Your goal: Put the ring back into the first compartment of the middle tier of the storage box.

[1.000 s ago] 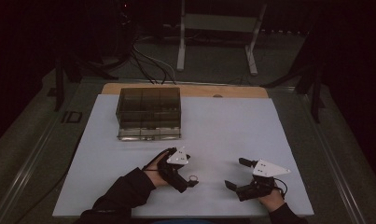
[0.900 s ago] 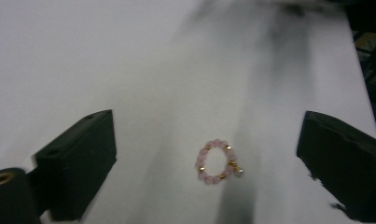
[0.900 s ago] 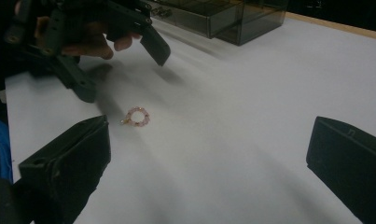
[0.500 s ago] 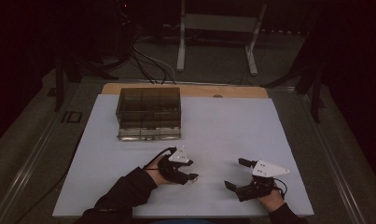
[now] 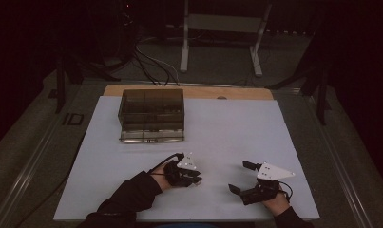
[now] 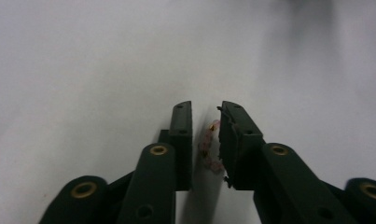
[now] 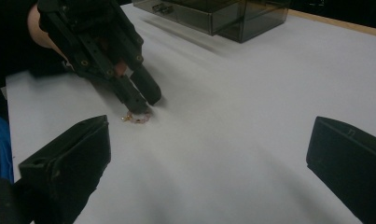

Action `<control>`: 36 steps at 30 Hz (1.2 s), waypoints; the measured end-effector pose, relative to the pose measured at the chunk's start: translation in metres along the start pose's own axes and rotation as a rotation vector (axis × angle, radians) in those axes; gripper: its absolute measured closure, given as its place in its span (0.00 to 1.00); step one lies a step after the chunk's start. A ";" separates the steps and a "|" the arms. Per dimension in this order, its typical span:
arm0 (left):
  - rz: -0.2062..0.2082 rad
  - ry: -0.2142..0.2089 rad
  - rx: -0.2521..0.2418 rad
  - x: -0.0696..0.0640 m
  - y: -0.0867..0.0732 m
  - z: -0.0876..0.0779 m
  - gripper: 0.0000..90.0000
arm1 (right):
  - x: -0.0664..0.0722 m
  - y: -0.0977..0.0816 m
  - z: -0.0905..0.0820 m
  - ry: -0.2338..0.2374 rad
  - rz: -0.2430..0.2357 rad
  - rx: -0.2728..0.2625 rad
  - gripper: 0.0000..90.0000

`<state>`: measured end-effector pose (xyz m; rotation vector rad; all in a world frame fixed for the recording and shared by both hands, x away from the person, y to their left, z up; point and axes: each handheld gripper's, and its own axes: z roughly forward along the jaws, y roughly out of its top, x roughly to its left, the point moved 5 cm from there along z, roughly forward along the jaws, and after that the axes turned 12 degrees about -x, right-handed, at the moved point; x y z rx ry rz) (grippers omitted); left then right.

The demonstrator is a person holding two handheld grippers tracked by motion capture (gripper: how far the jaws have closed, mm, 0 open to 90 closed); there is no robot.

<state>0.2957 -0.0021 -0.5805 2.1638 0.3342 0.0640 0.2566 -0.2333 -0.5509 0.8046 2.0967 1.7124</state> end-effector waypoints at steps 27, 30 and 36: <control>0.018 -0.010 0.001 -0.001 0.005 -0.003 1.00 | 0.000 0.000 0.000 0.000 -0.001 0.004 0.00; 0.014 -0.007 -0.006 -0.001 0.007 -0.004 1.00 | 0.000 0.000 0.000 0.000 0.001 0.005 0.00; 0.019 -0.002 -0.016 0.000 0.013 -0.010 1.00 | 0.000 0.000 0.000 -0.001 0.000 0.005 0.00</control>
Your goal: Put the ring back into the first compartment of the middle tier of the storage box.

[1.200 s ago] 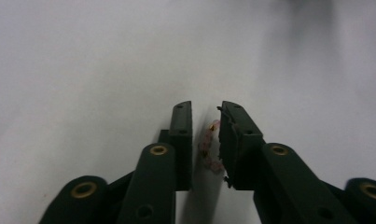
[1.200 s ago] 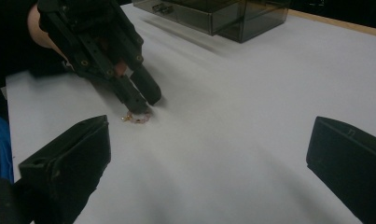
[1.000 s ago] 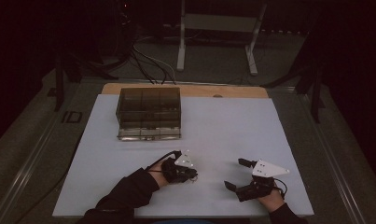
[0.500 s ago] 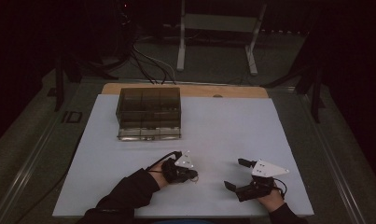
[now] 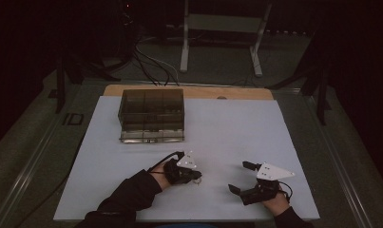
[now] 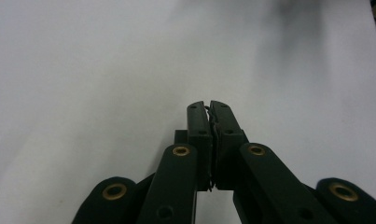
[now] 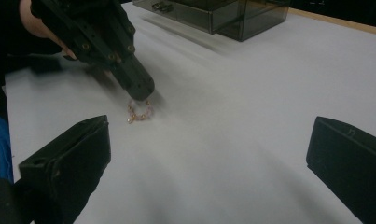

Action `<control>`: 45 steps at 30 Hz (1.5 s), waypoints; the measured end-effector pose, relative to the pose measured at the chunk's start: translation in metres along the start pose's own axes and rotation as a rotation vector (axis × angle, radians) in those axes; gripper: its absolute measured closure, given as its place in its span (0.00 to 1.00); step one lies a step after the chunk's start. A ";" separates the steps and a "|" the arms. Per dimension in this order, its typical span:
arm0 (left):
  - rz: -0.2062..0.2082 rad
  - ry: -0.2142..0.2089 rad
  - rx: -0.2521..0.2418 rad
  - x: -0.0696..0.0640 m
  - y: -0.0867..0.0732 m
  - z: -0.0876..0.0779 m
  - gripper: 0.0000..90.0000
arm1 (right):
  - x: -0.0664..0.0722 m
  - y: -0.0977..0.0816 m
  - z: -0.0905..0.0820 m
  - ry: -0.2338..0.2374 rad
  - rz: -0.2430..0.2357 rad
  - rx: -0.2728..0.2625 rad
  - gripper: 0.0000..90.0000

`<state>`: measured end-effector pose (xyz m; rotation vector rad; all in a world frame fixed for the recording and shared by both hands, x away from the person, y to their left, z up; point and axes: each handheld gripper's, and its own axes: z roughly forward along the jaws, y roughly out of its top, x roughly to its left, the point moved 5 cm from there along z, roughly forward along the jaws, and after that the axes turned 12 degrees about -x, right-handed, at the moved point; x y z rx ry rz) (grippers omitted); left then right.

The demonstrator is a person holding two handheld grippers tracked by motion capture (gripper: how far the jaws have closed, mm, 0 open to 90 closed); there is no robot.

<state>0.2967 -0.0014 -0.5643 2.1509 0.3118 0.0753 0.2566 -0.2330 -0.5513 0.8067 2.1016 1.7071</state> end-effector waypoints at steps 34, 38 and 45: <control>-0.012 0.019 -0.050 0.013 0.021 -0.035 1.00 | 0.000 0.000 0.001 0.000 0.002 0.000 0.00; -0.016 0.026 -0.055 0.017 0.021 -0.038 1.00 | 0.000 0.000 0.001 0.000 0.003 0.001 0.00; -0.022 0.039 -0.060 0.022 0.022 -0.045 1.00 | 0.000 0.000 0.001 0.000 0.003 -0.001 0.00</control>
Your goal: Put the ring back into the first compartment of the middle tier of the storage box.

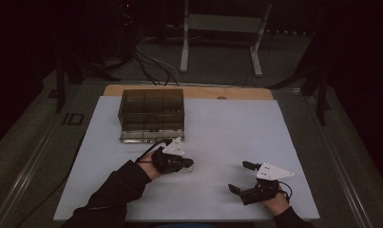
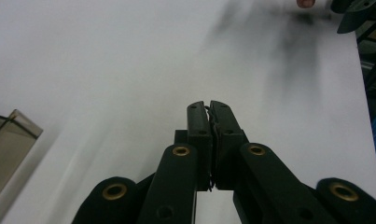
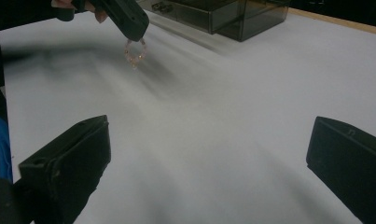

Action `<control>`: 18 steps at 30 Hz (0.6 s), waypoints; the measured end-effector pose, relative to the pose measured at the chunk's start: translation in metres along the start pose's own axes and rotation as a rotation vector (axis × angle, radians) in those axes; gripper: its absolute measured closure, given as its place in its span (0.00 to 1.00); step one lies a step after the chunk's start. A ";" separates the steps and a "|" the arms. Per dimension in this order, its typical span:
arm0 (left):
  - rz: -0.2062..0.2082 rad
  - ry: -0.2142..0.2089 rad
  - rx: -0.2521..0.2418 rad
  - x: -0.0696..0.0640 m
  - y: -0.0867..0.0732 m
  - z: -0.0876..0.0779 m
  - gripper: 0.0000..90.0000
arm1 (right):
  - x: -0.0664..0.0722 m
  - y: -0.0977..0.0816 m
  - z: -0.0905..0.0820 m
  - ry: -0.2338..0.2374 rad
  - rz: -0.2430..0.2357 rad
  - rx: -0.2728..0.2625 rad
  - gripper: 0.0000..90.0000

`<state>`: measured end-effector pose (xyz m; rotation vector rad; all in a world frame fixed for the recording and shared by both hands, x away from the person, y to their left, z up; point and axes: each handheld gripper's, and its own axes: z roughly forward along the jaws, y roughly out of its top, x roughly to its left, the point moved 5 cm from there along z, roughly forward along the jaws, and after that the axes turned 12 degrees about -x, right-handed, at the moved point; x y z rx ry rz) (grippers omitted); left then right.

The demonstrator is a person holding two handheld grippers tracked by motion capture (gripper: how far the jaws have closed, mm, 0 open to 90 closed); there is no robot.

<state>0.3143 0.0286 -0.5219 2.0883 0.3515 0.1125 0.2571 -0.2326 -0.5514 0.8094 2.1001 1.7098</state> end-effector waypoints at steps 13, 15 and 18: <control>-0.004 0.022 0.009 0.010 0.000 -0.012 1.00 | 0.000 0.000 0.001 -0.001 -0.001 0.005 0.00; -0.013 0.032 0.006 0.012 0.000 -0.014 1.00 | 0.000 0.000 0.001 -0.001 -0.001 0.005 0.00; -0.008 0.036 0.014 0.014 0.000 -0.016 1.00 | 0.000 0.000 0.001 -0.002 -0.001 0.005 0.00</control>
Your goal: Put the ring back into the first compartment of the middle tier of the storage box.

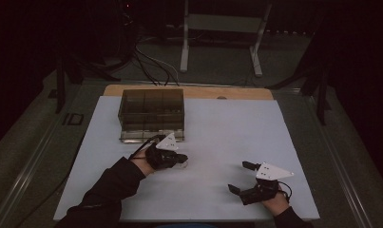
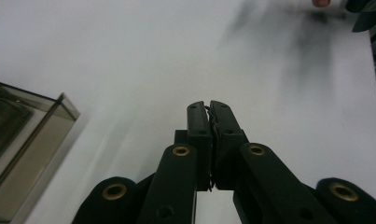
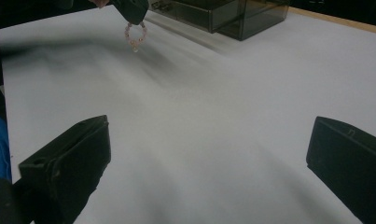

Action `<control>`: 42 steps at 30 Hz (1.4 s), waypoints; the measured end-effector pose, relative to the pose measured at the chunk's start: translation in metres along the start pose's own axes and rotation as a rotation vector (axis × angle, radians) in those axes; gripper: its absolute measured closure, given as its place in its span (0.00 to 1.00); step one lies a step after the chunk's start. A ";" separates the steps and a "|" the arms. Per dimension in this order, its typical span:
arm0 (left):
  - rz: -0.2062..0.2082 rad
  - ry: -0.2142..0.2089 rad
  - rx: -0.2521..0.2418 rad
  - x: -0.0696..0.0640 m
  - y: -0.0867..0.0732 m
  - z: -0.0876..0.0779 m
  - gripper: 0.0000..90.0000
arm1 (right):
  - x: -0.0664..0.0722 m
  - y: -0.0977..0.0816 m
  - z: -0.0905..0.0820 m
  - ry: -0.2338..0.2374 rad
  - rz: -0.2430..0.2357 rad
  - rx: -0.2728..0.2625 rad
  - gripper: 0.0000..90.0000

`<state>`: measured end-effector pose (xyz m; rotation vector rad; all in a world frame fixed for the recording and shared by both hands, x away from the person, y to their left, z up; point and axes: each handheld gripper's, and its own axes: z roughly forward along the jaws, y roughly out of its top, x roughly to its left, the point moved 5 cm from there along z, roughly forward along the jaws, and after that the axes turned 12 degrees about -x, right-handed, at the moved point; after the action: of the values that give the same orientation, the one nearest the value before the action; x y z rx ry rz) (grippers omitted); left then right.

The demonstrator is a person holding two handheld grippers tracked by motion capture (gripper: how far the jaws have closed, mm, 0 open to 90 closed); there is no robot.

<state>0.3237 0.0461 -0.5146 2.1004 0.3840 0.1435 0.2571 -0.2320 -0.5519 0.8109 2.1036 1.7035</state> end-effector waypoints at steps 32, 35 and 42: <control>-0.033 0.125 -0.048 0.038 0.008 -0.051 1.00 | 0.000 0.000 0.000 -0.003 0.000 0.000 0.00; -0.038 0.135 -0.050 0.041 0.008 -0.055 1.00 | 0.000 0.000 0.001 -0.003 0.000 0.001 0.00; -0.040 0.159 -0.052 0.048 0.008 -0.064 1.00 | 0.000 0.000 0.001 -0.003 0.001 0.001 0.00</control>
<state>0.3546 0.1099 -0.4761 2.0351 0.5123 0.2948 0.2572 -0.2314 -0.5518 0.8142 2.1022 1.7011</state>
